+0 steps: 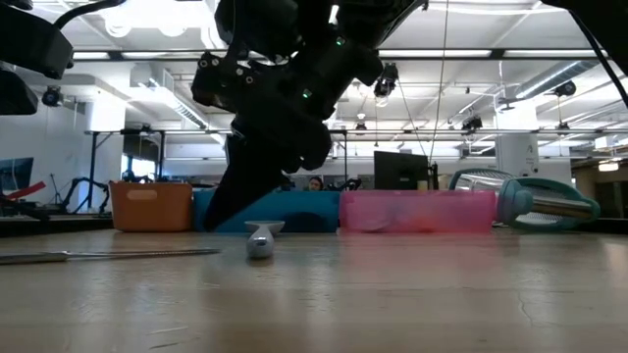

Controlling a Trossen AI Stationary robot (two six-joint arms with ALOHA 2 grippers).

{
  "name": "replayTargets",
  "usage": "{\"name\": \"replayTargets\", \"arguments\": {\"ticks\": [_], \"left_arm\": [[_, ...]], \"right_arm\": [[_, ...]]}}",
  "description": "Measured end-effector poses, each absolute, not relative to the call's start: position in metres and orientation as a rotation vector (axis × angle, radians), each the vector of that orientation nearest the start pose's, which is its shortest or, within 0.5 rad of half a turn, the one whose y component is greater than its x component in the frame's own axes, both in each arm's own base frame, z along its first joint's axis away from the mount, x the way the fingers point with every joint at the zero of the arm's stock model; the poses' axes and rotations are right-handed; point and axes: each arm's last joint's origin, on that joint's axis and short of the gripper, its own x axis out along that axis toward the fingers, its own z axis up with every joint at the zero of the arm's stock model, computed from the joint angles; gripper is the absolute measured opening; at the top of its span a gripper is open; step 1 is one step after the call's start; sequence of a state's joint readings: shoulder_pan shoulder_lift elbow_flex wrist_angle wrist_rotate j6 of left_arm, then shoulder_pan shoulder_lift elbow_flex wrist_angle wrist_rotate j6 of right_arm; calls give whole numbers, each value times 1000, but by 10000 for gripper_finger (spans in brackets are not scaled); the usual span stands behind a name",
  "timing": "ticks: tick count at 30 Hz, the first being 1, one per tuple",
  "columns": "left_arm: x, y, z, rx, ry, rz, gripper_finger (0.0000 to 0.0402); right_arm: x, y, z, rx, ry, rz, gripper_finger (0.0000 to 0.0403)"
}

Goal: Pick & Place Kitchen Items
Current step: Put the silver knife into the orange bin

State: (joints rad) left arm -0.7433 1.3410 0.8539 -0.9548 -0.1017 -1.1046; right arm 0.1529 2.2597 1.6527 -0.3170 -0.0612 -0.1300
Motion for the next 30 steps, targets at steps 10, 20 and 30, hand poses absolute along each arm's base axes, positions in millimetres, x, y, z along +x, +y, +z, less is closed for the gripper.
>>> {"name": "replayTargets", "arguments": {"ticks": [10,20,30], "left_arm": [[160,-143,203,-311,1412,251,175],[160,-143,203,-309,1420,251,175],[160,-143,203,-317,1426,252,175]], "right_arm": [[485,77,119,-100,945,270,8],[494,78,110,-111,1068,262,8],[494,78,133,-147,1128,283,8]]}}
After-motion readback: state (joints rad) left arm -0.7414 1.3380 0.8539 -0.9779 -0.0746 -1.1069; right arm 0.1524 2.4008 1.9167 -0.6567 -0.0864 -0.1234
